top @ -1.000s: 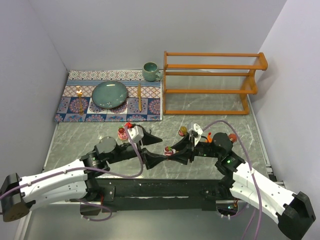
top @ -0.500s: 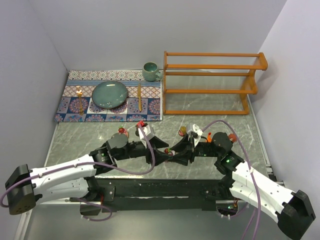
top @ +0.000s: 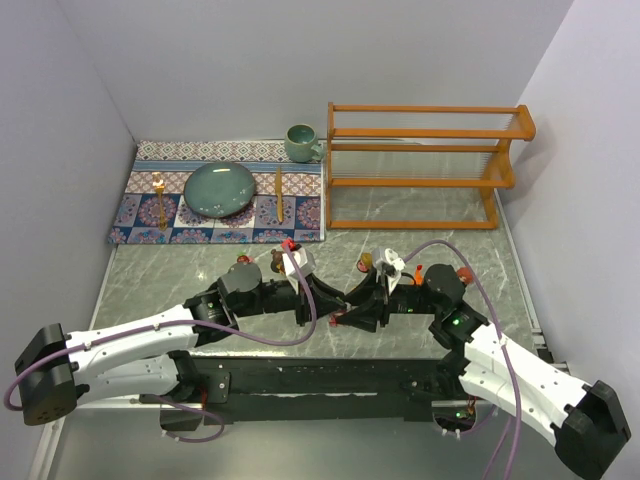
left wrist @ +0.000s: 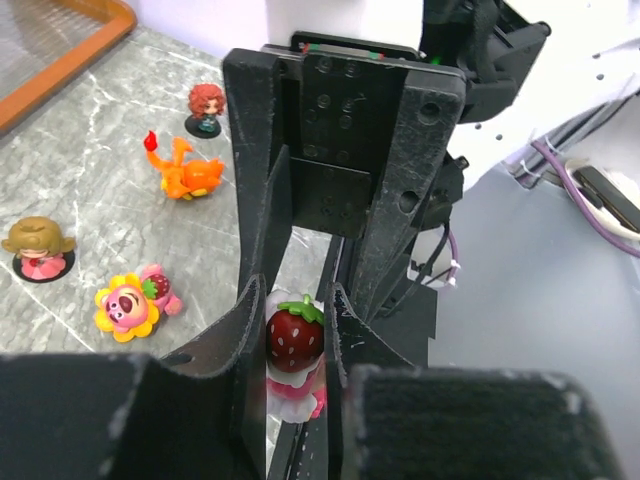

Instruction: Place and organize the plastic toys onto the shelf

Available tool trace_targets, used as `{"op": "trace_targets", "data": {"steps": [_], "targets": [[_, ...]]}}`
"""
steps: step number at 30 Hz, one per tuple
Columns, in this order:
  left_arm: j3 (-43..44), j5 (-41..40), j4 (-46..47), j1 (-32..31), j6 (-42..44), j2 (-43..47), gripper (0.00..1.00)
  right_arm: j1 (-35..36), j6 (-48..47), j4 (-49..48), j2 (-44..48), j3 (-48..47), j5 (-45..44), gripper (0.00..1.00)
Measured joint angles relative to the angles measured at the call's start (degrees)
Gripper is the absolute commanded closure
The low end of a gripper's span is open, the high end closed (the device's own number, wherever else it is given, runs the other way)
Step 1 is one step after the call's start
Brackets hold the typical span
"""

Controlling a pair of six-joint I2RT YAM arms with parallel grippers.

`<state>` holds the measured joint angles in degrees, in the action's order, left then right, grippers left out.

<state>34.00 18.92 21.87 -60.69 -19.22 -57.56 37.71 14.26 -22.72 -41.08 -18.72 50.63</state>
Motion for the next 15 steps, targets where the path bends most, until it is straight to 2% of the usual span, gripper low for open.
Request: {"op": "trace_targets", "data": {"steps": [1, 2, 3, 6, 9, 15], "targets": [[0.0, -0.61, -0.15, -0.02, -0.07, 0.11, 0.99, 0.0, -0.02, 0.22, 0.26, 0.0, -0.57, 0.46], [0.02, -1.22, -0.26, -0.04, -0.15, 0.26, 0.99, 0.04, -0.02, 0.5, 0.63, 0.0, -1.25, 0.4], [0.09, -2.23, -0.37, -0.13, -0.35, 0.5, 0.99, 0.15, -0.13, 0.63, 1.05, 0.0, -1.88, 0.28], [0.61, -7.06, -2.45, -0.33, -1.53, 1.62, 0.99, 0.28, -0.52, 1.22, 2.95, 0.0, -5.51, 0.15], [1.22, -12.63, -5.35, -0.35, -2.45, 2.36, 0.99, 0.28, -0.5, 1.51, 5.35, 0.02, -10.05, 0.07], [6.49, -26.05, -14.25, -2.38, -4.98, 0.72, 0.99, 3.26, -0.2, 3.32, 9.64, 0.31, -24.3, 0.04]]}}
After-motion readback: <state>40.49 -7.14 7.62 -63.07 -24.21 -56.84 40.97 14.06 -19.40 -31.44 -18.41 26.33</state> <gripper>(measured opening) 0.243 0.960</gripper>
